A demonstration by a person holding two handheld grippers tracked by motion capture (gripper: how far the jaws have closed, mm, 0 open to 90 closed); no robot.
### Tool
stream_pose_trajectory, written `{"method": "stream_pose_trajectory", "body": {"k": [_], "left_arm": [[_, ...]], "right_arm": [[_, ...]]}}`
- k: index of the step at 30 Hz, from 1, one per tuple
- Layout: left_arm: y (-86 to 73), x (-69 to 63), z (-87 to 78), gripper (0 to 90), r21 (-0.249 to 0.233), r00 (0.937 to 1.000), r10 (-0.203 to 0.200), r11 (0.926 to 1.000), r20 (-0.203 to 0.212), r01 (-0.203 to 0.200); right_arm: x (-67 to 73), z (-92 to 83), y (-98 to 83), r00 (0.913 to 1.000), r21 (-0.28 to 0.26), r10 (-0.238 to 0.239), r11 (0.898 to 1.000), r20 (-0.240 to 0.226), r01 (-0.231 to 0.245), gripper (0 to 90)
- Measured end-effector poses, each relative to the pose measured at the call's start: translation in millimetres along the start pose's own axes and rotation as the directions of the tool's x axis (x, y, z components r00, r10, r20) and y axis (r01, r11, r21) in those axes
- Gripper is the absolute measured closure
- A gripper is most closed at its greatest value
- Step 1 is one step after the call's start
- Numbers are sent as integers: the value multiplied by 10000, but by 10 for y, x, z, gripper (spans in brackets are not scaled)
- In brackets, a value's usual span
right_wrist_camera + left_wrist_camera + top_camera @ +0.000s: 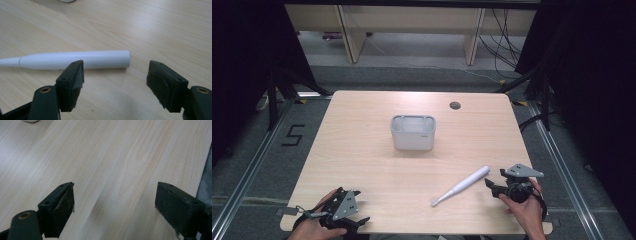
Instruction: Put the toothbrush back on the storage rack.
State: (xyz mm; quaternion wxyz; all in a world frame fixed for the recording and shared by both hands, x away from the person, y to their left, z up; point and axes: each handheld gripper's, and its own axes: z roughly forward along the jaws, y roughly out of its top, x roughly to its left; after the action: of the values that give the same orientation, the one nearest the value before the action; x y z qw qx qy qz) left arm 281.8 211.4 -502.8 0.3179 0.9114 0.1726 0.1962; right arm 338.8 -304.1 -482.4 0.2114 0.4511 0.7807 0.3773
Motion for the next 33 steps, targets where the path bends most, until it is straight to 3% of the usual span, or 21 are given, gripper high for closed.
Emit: {"method": "stream_pose_trajectory", "body": {"k": [1,2,5,7,10,12,15,16,17,18,20,21,22,23,25,26,28,29,31,32,33], "left_arm": [[2,11,-12,156,143,9998,171,9998,28,-171],[0,-1,2,156,-38,10000,-53,10000,5,53],[2,6,-8,156,115,10000,80,9999,-7,-80],[2,10,-10,156,135,9999,163,9998,22,-163],[0,1,-2,156,8,10000,-42,10000,-20,42],[1,8,-7,156,82,10000,98,9999,11,-98],[-1,1,2,156,-29,10000,-46,10000,-3,46],[1,10,-8,156,86,9999,119,9999,0,-119],[10,23,-25,157,267,9996,113,9996,261,-120],[2,1,-6,156,62,9996,64,10000,-258,-62],[3,11,-10,156,191,9995,165,9997,-265,-160],[0,-3,-2,156,7,9999,-39,10000,-108,39],[2,10,-9,156,149,9999,139,9998,-29,-138],[3,2,-10,156,178,9997,160,9997,-192,-157],[0,3,-1,157,25,10000,-26,10000,-23,26],[1,3,-2,157,13,10000,-26,10000,-31,26],[3,5,-11,156,168,9995,178,9997,-263,-174],[2,2,-10,156,116,9999,100,9999,-137,-99],[2,12,-10,156,151,9999,143,9998,-38,-143],[3,3,-11,156,142,9997,152,9998,-179,-150],[4,5,-13,156,164,9996,191,9997,-224,-187]], "right_arm": [[-5,-5,18,9993,-59,-272,9996,248,274,311],[0,1,30,9995,-83,-229,9997,235,231,322],[-2,39,60,9986,-19,-476,9989,244,477,353],[14,52,87,9987,-64,-403,9992,321,405,386],[21,90,138,9986,-148,-458,9988,272,462,429],[28,125,179,9983,-61,-565,9984,120,566,471],[37,183,221,9980,-114,-625,9980,90,626,526],[33,197,235,9981,-97,-618,9980,48,618,532],[35,214,248,9980,-45,-630,9980,49,630,552],[37,231,258,9974,0,-722,9974,38,722,582],[38,258,278,9965,-80,-821,9966,151,822,627],[28,272,289,9949,-65,-1004,9949,112,1005,642],[35,280,301,9963,-66,-853,9963,89,854,659],[38,297,308,9949,-87,-1001,9949,81,1002,669],[52,320,332,9950,56,-1002,9949,31,1002,706],[38,340,338,9923,35,-1234,9924,38,1234,723],[53,369,353,9927,69,-1209,9926,-30,1209,754],[44,386,366,9909,83,-1344,9909,-81,1345,768],[71,405,377,9945,304,-1040,9941,-115,1043,797],[43,436,383,9898,213,-1419,9896,-156,1422,810],[62,451,377,9931,318,-1166,9926,-131,1170,820]]}}
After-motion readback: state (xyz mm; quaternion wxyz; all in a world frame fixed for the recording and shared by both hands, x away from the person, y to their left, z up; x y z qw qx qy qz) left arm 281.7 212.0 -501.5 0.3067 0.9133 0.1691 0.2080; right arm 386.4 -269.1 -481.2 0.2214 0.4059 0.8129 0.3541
